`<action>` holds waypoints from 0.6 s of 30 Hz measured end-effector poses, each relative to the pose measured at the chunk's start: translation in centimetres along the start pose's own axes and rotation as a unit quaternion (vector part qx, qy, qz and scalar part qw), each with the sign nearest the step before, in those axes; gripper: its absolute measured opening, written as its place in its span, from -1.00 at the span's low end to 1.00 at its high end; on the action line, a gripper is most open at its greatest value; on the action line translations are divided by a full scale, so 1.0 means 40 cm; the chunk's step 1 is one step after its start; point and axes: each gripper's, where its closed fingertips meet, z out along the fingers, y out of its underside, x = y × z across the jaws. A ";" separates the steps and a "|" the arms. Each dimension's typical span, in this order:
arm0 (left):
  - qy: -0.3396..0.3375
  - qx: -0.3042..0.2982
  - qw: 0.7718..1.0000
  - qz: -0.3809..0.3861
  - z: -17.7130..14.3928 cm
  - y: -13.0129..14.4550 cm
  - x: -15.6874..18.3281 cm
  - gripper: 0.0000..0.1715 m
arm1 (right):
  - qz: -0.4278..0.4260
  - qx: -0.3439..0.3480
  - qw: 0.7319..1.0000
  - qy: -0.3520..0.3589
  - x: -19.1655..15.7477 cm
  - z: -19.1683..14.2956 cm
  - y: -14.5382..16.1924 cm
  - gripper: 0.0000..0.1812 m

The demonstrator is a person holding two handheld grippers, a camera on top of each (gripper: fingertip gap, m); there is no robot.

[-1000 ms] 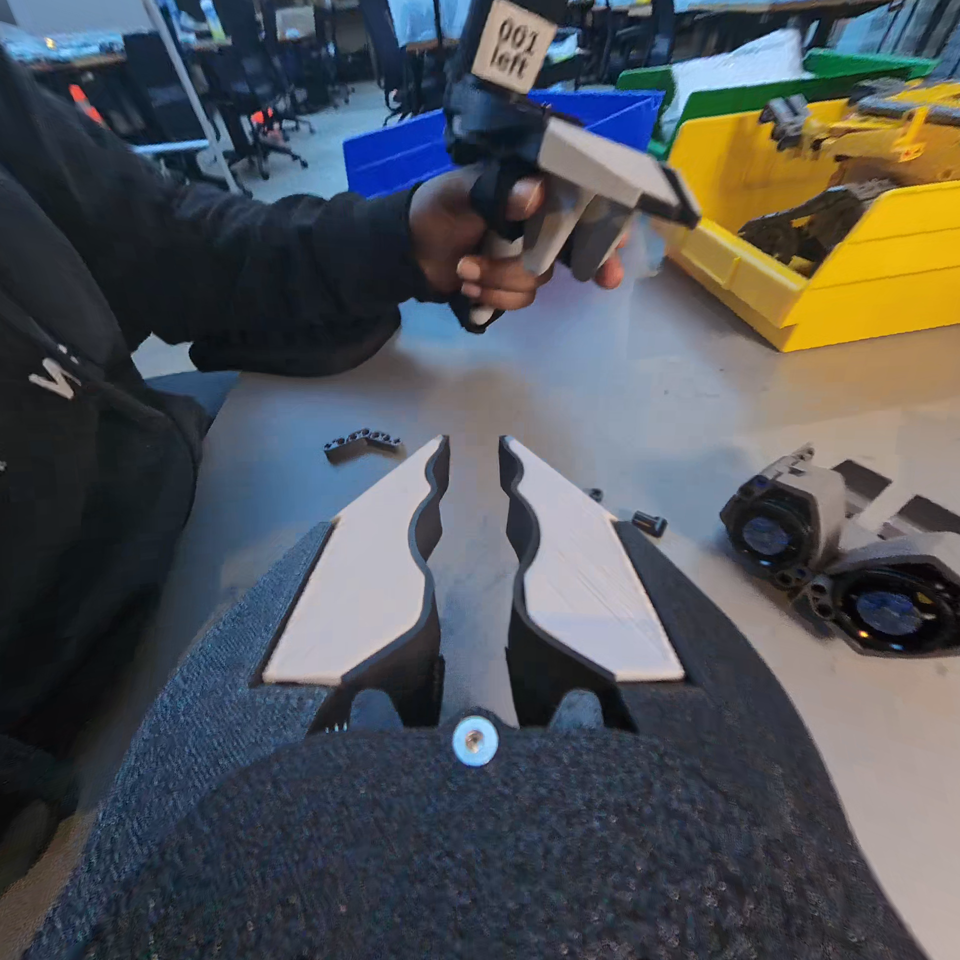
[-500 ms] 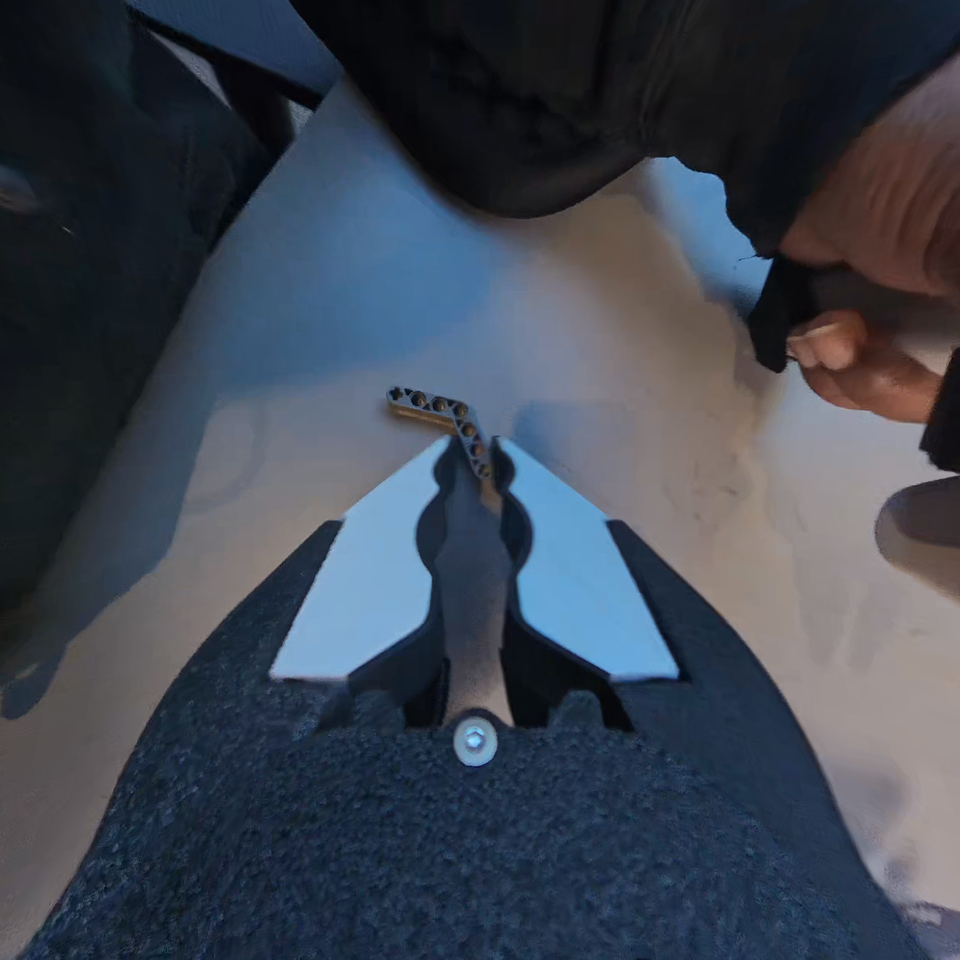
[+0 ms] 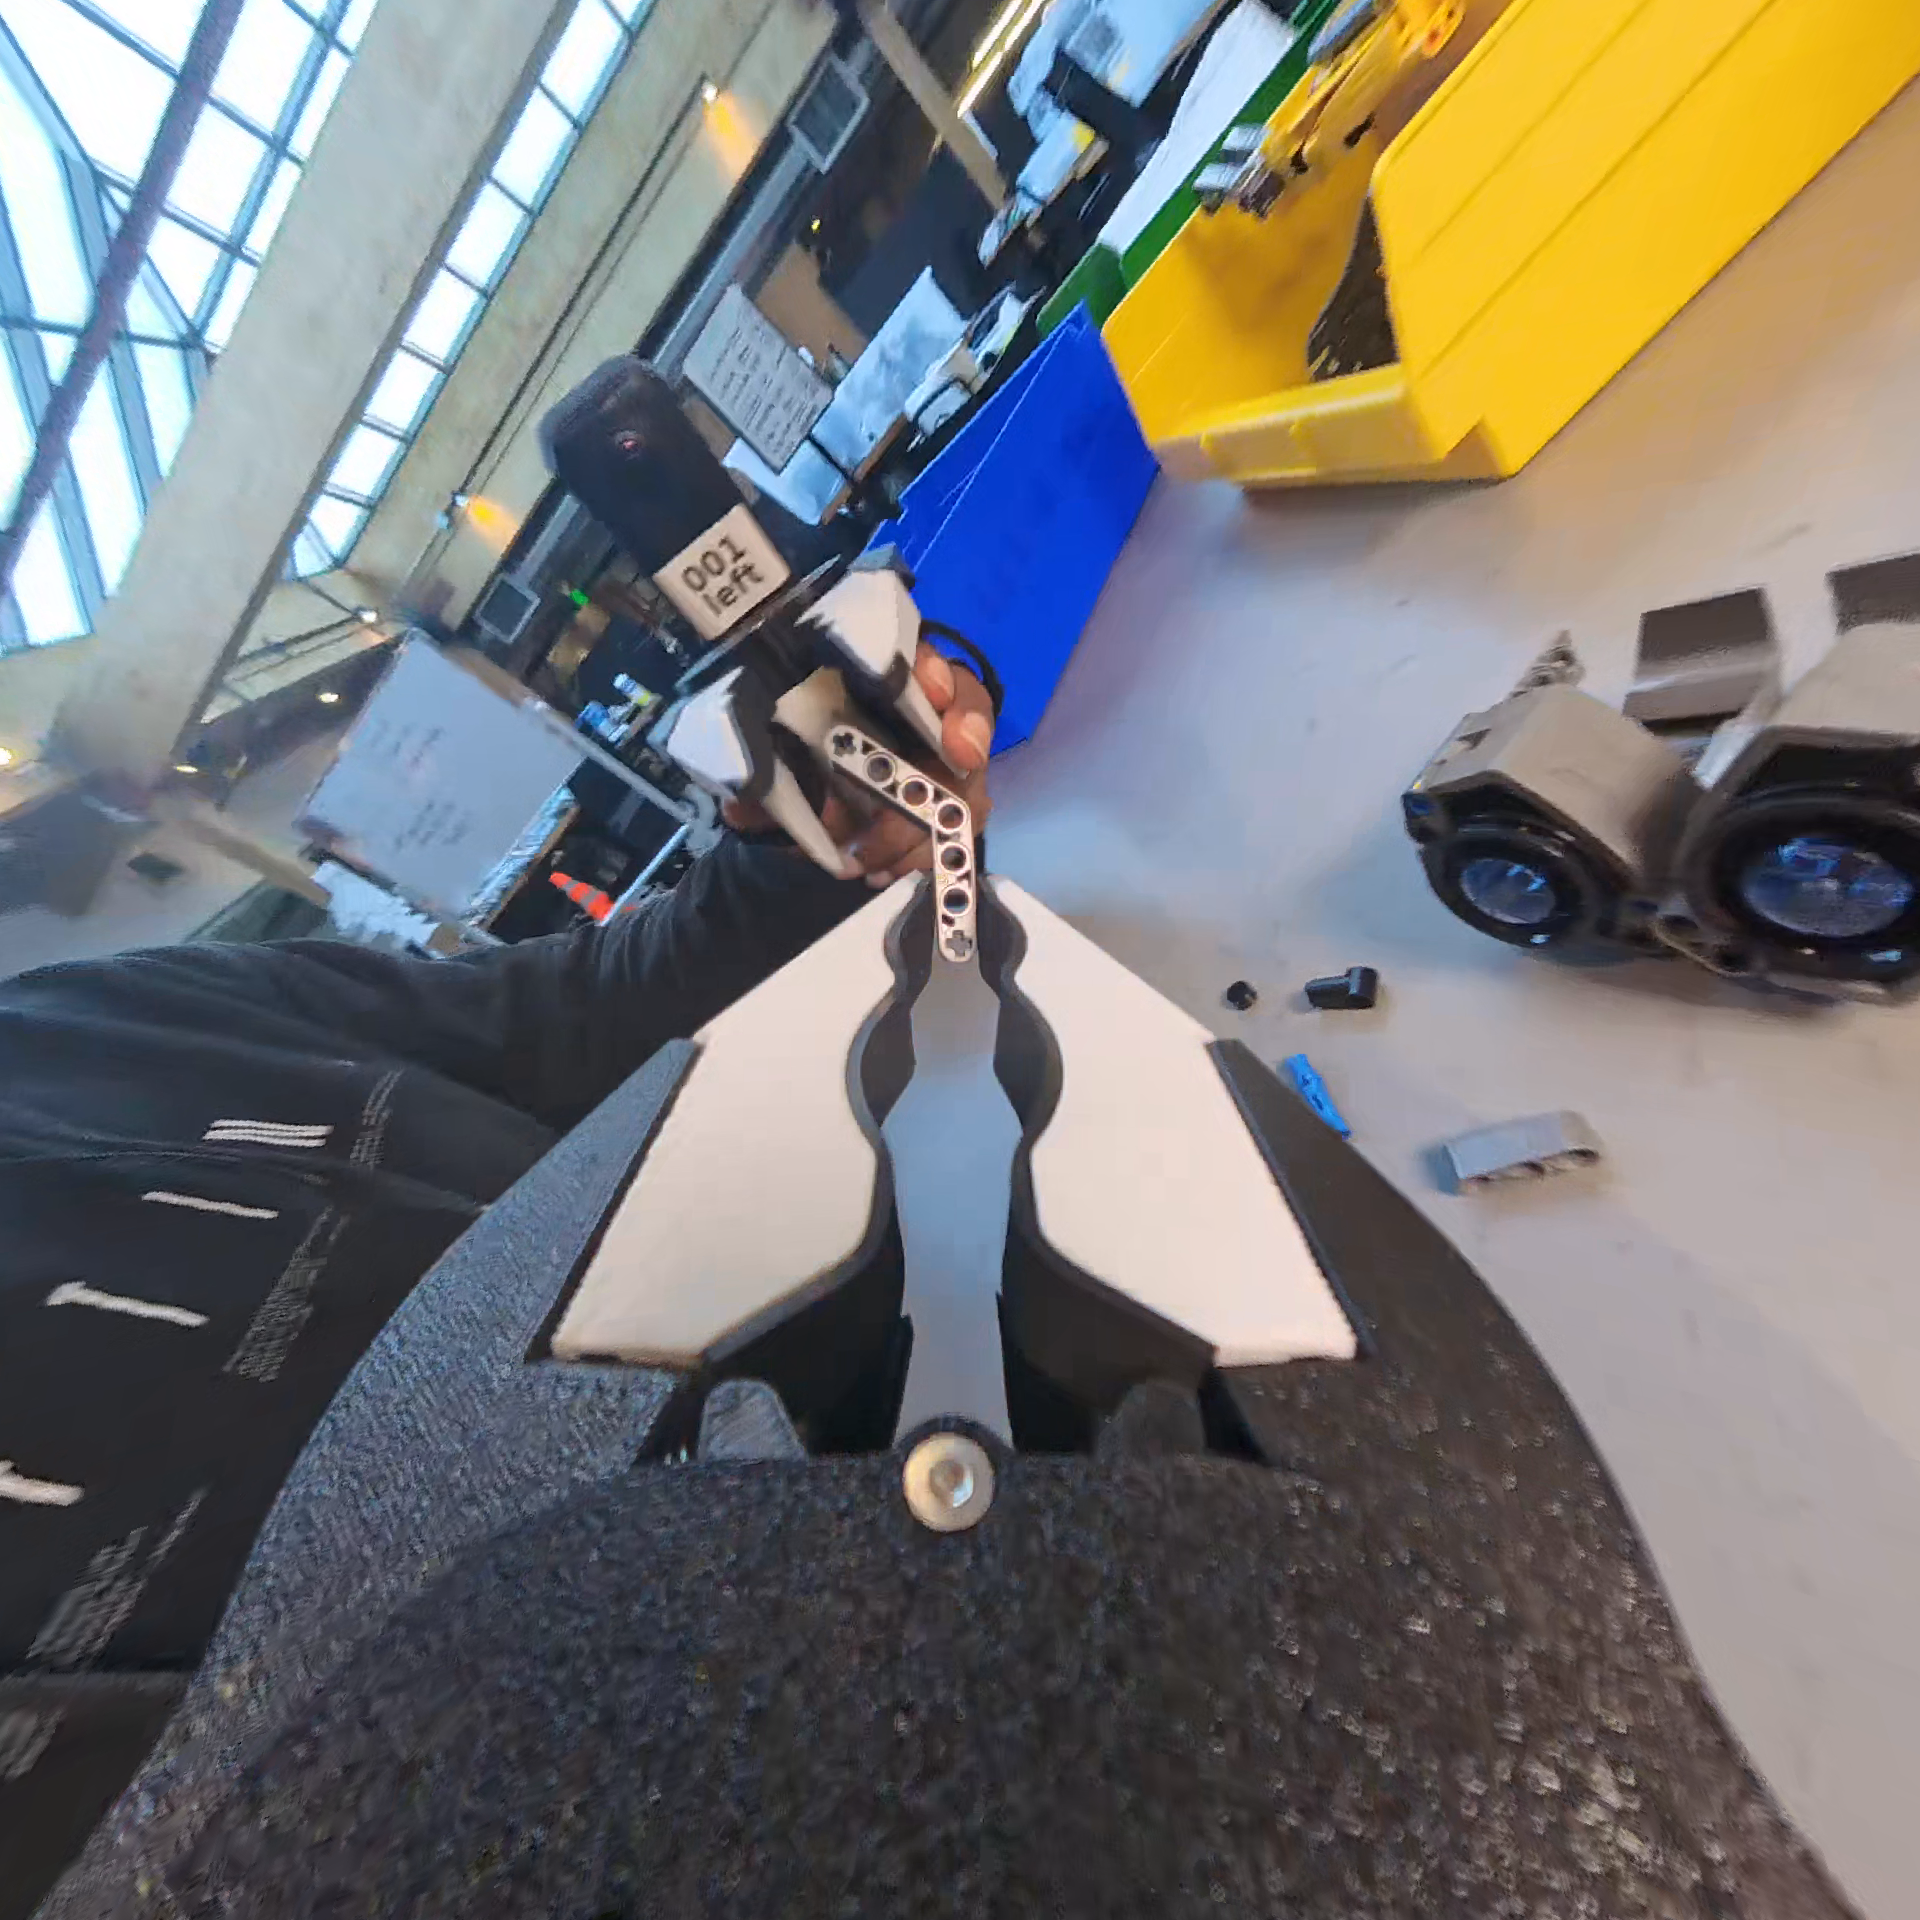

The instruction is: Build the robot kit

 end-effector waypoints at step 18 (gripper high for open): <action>-0.139 -0.129 0.976 -0.109 0.026 0.148 -0.107 -0.92 | -0.336 -0.126 0.918 0.171 0.084 0.043 0.094 -0.68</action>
